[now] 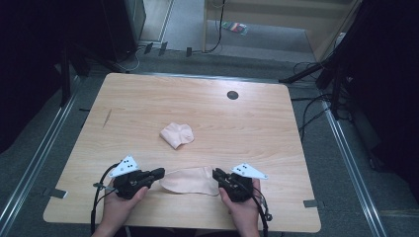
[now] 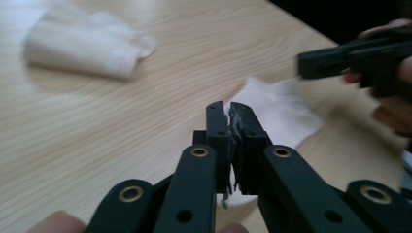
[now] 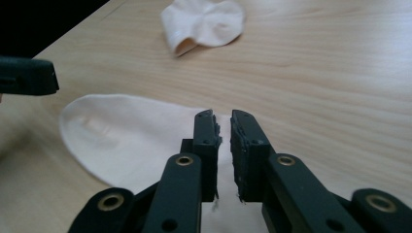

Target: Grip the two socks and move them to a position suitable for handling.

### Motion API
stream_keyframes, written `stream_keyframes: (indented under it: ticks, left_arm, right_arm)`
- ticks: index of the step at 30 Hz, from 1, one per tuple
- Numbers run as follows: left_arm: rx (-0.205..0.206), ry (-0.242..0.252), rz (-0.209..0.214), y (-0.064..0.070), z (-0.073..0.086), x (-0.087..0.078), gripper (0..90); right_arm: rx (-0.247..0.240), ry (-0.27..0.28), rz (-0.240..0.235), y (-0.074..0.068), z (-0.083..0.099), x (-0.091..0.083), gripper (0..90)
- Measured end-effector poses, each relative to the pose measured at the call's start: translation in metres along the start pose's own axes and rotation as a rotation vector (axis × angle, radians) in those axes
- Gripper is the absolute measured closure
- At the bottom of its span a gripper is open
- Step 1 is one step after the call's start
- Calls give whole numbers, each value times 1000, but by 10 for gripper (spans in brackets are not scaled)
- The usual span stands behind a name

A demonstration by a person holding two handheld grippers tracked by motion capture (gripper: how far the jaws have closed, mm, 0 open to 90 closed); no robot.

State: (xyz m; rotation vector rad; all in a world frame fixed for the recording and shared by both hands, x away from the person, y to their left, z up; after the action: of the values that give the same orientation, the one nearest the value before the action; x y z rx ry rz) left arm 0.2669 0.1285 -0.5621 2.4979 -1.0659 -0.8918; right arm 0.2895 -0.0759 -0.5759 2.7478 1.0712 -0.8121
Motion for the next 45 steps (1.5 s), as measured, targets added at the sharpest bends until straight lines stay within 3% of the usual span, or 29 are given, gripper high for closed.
stream_keyframes:
  ticks: [1, 3, 4, 5, 6, 7, 10, 11, 16, 17, 18, 21, 22, 24, 27, 28, 29, 34, 36, 39, 42, 43, 44, 45]
  left_arm:
    - [17, -18, 11, 5, 1, 2, 899]
    - [42, -58, -27, 4, 5, 9, 900]
    - [34, -73, -49, 1, 7, 13, 900]
    - [9, -86, -58, -3, 8, 17, 900]
    - [-13, -94, -64, -7, 8, 20, 900]
    - [-28, -102, -66, -11, 9, 23, 900]
    - [-48, -128, -89, -19, 11, 31, 900]
    - [-63, -133, -92, -21, 12, 34, 900]
    - [-96, -145, -117, -28, 12, 37, 900]
    - [-106, -154, -126, -31, 12, 37, 900]
    - [-112, -178, -162, -37, 16, 41, 900]
    - [-128, -179, -162, -39, 16, 41, 900]
    - [-121, -171, -189, -41, 15, 40, 900]
    - [-124, -168, -196, -42, 15, 39, 900]
    - [-133, -167, -151, -39, 15, 35, 868]
    - [-130, -164, -102, -31, 17, 32, 847]
    - [-116, -167, -84, -27, 18, 30, 836]
    - [-65, -226, -97, -26, 30, 25, 796]
    - [-63, -244, -60, -27, 32, 20, 768]
    - [-65, -241, -58, -28, 32, 19, 725]
    - [-80, -207, -47, -30, 28, 19, 687]
    - [-86, -191, -50, -32, 27, 20, 684]
    - [-86, -191, -50, -32, 27, 20, 684]
    - [-84, -190, -53, -32, 27, 21, 685]
  right_arm:
    - [-3, -8, -19, -7, 1, 3, 835]
    - [-26, -22, -84, -27, 1, 12, 850]
    - [-45, -29, -112, -38, 1, 17, 862]
    - [-76, -45, -153, -58, 0, 28, 870]
    - [-76, -45, -153, -58, 0, 28, 870]
    - [-97, -61, -175, -73, -1, 40, 873]
    - [-118, -95, -200, -83, 1, 53, 871]
    - [-132, -129, -206, -89, 4, 64, 878]
    - [-115, -156, -212, -90, 11, 73, 900]
    - [-129, -171, -223, -90, 12, 71, 900]
    - [-128, -177, -231, -90, 12, 70, 900]
    - [-138, -175, -227, -91, 13, 68, 900]
    - [-168, -166, -207, -92, 15, 66, 900]
    - [-176, -161, -202, -93, 15, 66, 900]
    - [-161, -160, -205, -92, 15, 66, 900]
    - [-157, -161, -209, -92, 15, 66, 900]
    - [-156, -161, -205, -91, 15, 66, 900]
    - [-144, -159, -209, -91, 14, 67, 900]
    - [-127, -161, -201, -86, 14, 66, 900]
    - [-109, -160, -207, -85, 14, 66, 900]
    - [-78, -159, -217, -83, 14, 64, 873]
    - [-51, -123, -242, -79, 9, 58, 845]
    - [-51, -123, -242, -79, 9, 58, 845]
    - [-42, -95, -191, -62, 0, 49, 845]
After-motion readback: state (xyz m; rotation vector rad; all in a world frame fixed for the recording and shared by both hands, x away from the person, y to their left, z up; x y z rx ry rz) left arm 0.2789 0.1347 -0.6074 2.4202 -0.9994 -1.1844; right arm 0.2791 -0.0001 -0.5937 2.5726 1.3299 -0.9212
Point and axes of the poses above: each handheld gripper's, and its own axes: x roughly forward along the jaws, z roughly out of its underside, y roughly to its right, the point moved 9 cm from there along x, roughly forward along the jaws, and after that the axes turned 13 degrees about -x, right-handed, at the moved point
